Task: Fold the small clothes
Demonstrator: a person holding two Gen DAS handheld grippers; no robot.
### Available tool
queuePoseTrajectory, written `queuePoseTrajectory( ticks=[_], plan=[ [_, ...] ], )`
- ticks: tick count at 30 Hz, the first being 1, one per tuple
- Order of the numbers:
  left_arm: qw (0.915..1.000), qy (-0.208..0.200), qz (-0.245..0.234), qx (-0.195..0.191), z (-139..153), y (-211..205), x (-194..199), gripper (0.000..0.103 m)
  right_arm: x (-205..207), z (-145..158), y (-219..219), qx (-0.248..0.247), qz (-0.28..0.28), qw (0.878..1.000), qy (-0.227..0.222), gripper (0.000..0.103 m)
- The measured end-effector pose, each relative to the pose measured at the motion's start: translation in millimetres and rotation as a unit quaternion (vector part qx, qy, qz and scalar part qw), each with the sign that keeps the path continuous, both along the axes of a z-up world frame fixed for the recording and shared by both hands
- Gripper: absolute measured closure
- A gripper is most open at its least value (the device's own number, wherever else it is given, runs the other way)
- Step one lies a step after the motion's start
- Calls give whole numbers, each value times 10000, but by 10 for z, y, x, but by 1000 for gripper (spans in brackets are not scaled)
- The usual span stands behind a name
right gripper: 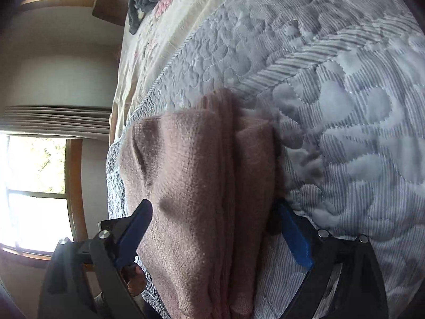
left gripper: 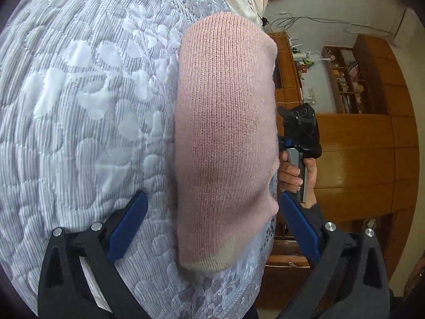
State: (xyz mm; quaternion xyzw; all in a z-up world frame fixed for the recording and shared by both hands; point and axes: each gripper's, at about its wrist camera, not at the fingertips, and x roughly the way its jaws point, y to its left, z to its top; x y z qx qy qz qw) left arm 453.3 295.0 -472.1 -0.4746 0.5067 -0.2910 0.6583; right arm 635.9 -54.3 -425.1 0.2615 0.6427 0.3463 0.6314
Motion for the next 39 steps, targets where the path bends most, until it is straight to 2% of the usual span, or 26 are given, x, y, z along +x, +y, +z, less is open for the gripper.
queuePoseTrajectory(
  ticks=[4, 8, 9, 10, 11, 12, 15, 19, 23, 28, 32, 36, 39],
  plan=[
    [9989, -250, -372, -98, 29, -279, 76, 5, 30, -11, 150, 115, 120, 9998, -100, 9],
    [9973, -346, -623, 200, 66, -518, 128, 6, 40, -23, 271, 160, 136, 9996, -188, 12],
    [9971, -289, -631, 322, 73, -550, 143, 16, 35, -21, 297, 144, 146, 9996, -201, 21],
    [9968, -161, -630, 461, 63, -574, 156, 28, 27, -27, 332, 110, 158, 9996, -201, 26],
    [9967, -1, -608, 546, 33, -576, 177, 47, 18, -29, 363, 141, 149, 9996, -198, 35],
    [9970, 79, -562, 518, 26, -554, 178, 55, 7, -29, 395, 184, 137, 9996, -178, 42],
    [9958, 44, -572, 713, 96, -584, 191, 66, -35, 47, 453, 134, 64, 9995, -286, 47],
    [9942, -29, -610, 888, 316, -568, 206, 72, -122, 224, 489, 114, -61, 9992, -374, 50],
    [9920, -149, -700, 1042, 664, -517, 158, 73, -300, 463, 601, 184, -91, 9988, -445, 51],
    [9887, -273, -705, 1293, 1071, -233, -252, 74, -742, 752, 904, 518, -37, 9978, -419, 51],
    [9872, -291, -494, 1487, 1327, 94, -744, 74, -1272, 826, 1390, 855, 202, 9958, -265, 51],
    [9860, -104, -226, 1646, 1274, 414, -1357, 73, -1840, 635, 1969, 1001, 618, 9931, -3, 51],
    [9852, 256, -34, 1697, 963, 602, -1789, 73, -2228, 320, 2319, 843, 860, 9924, 269, 51]
  ],
)
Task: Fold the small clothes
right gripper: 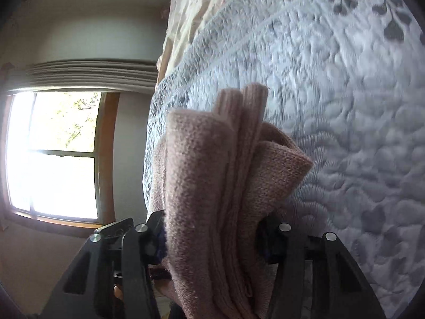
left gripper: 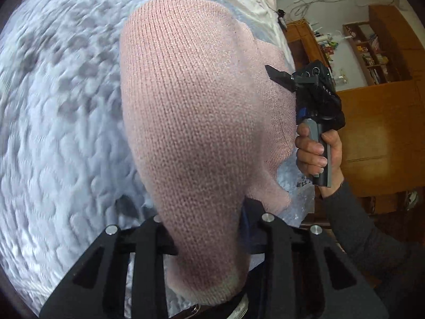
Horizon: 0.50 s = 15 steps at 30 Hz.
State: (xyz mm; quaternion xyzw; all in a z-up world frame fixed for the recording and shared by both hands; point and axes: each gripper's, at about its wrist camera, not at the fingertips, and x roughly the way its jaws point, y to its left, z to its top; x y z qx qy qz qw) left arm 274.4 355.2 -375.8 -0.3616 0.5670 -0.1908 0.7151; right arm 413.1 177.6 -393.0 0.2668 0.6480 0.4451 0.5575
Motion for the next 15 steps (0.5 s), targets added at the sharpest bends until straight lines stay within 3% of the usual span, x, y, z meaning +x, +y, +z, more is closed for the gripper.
queuePoseTrajectory(
  ticks=[4, 6, 7, 8, 9, 11, 13, 15],
  plan=[
    [9990, 286, 330, -77, -475, 94, -260, 63, -180, -324, 84, -233, -78, 9995, 173, 46],
    [9980, 313, 523, -157, -511, 126, -251, 52, -151, -282, -13, -432, -153, 9988, 177, 35],
    [9977, 356, 569, -65, -462, 138, -249, 48, -146, -197, -94, -624, -187, 9979, 60, 31],
    [9971, 374, 630, 188, -365, 173, -280, 39, -154, -47, -196, -721, -273, 9969, -155, 21],
    [9953, 300, 724, 564, -230, 238, -346, 30, -185, 119, -294, -725, -359, 9958, -430, 17],
    [9841, -6, 1083, 1411, 146, 379, -481, 23, -275, 363, -495, -835, -446, 9914, -903, 18],
    [9798, -492, 1408, 1334, 491, 521, -552, 23, -345, 451, -568, -856, -413, 9900, -1043, 28],
    [9798, -1012, 1484, 877, 736, 588, -490, 23, -427, 427, -473, -833, -287, 9914, -969, 44]
  ],
)
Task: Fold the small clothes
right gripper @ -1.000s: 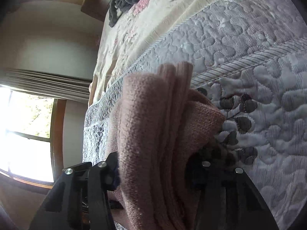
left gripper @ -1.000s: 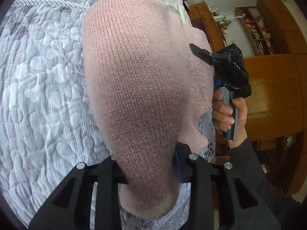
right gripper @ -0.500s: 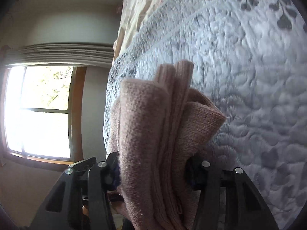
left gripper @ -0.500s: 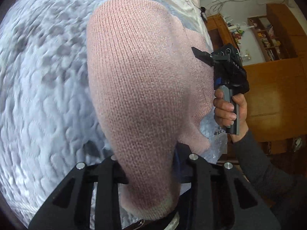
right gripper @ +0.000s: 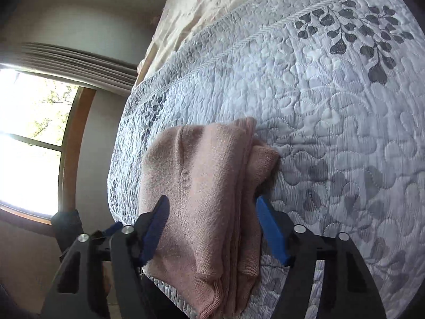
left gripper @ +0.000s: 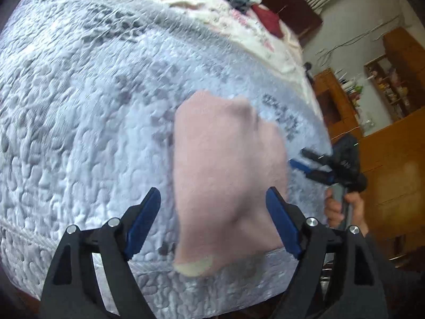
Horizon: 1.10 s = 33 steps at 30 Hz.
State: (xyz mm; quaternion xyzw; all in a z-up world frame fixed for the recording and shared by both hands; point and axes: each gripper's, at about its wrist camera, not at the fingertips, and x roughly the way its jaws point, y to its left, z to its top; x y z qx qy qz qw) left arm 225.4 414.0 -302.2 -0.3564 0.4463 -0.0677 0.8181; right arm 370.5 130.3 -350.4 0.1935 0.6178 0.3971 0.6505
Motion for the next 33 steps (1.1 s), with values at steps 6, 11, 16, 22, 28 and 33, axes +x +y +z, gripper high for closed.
queuePoseTrajectory(
  ticks=[6, 11, 16, 22, 28, 33],
  plan=[
    [9896, -145, -682, -1261, -175, -548, 750, 37, -5, -158, 113, -293, -183, 9994, -20, 93],
    [9819, 370, -793, -1681, -607, -590, 780, 49, 35, -378, -67, -658, -219, 9976, 36, 91],
    [9872, -206, -803, -1361, -167, -437, 953, 36, -156, 265, 42, -455, 43, 9936, -1032, 86],
    [9898, 640, -1168, -503, -618, -557, 1358, 54, -161, -220, 233, -1267, 398, 9885, -717, 96],
    [9875, 100, -1517, -404, -86, -626, 895, 46, -604, 237, 141, -1101, 803, 9837, -1173, 91],
    [9838, 759, -1540, 514, -556, -807, 752, 49, -719, -196, 118, -1615, 930, 9774, -1001, 103]
  ],
)
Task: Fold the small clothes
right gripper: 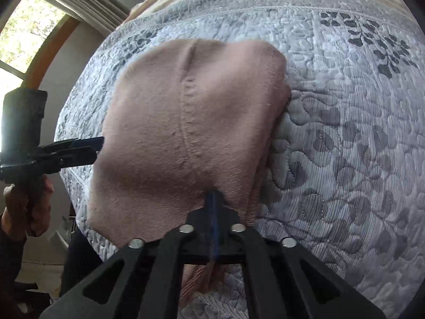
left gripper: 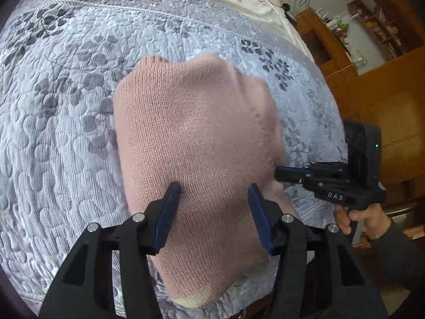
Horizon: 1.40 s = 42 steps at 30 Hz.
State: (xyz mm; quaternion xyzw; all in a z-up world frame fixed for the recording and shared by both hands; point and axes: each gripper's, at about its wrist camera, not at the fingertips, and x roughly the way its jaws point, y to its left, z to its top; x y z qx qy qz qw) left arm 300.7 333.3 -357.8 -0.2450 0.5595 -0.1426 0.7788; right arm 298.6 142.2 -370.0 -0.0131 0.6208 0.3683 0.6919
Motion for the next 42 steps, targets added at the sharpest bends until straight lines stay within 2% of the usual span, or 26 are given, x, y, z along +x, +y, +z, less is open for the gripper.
queuePoseTrajectory(
  ticks=[1, 3, 4, 7, 9, 11, 12, 14, 16, 17, 18, 20, 24, 25, 26, 28, 29, 30, 31, 33, 34, 37, 38, 40, 42],
  plan=[
    [10000, -69, 39, 20, 12, 3, -20, 49, 26, 2, -55, 99, -153, 9997, 132, 103],
    [9996, -179, 80, 203, 156, -2, -76, 45, -30, 140, -112, 185, -229, 9995, 111, 102],
    [9994, -298, 94, 177, 261, 6, -146, 43, -98, 235, -120, 233, -164, 9996, 70, 98],
    [9975, -683, 163, -112, 532, 43, -507, 34, -404, 478, -129, 364, 114, 9992, -93, 98],
    [9979, -602, 196, -164, 451, -5, -715, 32, -554, 464, -91, 323, 215, 9992, -121, 98],
    [9992, -249, 260, -144, 159, -61, -775, 35, -617, 290, -16, 177, 287, 9994, 4, 98],
    [9991, -27, 325, -286, -24, -67, -774, 36, -629, 178, 5, 52, 307, 9995, 32, 98],
    [9981, 163, 490, -342, -263, -52, -775, 40, -627, 9, -9, -252, 307, 9992, -69, 103],
    [9971, 156, 582, -458, -290, -25, -788, 40, -607, 13, -82, -206, 164, 9996, 34, 103],
    [9970, 136, 596, -477, -260, -15, -801, 40, -623, 86, -108, -163, 138, 9998, 15, 103],
    [9971, 101, 575, -495, -222, -14, -825, 39, -658, 186, -121, -98, 160, 9998, -80, 99],
    [9979, 40, 483, -439, -164, -26, -890, 37, -724, 314, -114, 45, 228, 9996, -167, 99],
    [9970, 252, 663, -301, -246, -27, -992, 35, -761, 34, -34, -432, 290, 9986, -3, 101],
    [9963, 299, 750, -297, -209, -20, -1017, 35, -773, 45, -40, -457, 239, 9987, -47, 101],
    [9961, 316, 800, -201, -125, -32, -1065, 29, -798, 120, -45, -463, 195, 9987, -119, 97],
    [9954, 257, 857, 328, 130, -82, -1225, 13, -907, 373, -53, -509, 206, 9976, -427, 70],
    [9935, 207, 899, 668, 277, -115, -1335, 3, -999, 544, -63, -629, 201, 9952, -718, 44],
    [9902, 125, 923, 1036, 428, -159, -1453, 3, -1104, 713, -90, -702, 174, 9922, -1016, 28],
    [9852, 55, 916, 1450, 576, -212, -1574, 3, -1223, 907, -121, -723, 146, 9887, -1306, 24],
    [9729, -95, 938, 2110, 883, -334, -1843, 3, -1476, 1250, -208, -833, -24, 9809, -1755, 7],
    [9671, -184, 956, 2349, 1040, -385, -1987, 3, -1612, 1415, -254, -933, -131, 9758, -1973, 4],
    [9465, -395, 1188, 2975, 1494, -521, -2387, 3, -2034, 1873, -327, -1027, -354, 9586, -2633, 4],
    [9442, -498, 1258, 3003, 1633, -546, -2514, 3, -2154, 2032, -371, -1061, -538, 9514, -2842, 4],
    [9454, -702, 1387, 2866, 1917, -553, -2720, 3, -2317, 2294, -423, -1211, -818, 9433, -2979, 4],
    [9455, -849, 1634, 2684, 2206, -565, -2918, 3, -2495, 2509, -464, -1138, -847, 9478, -2856, 4]
  ],
)
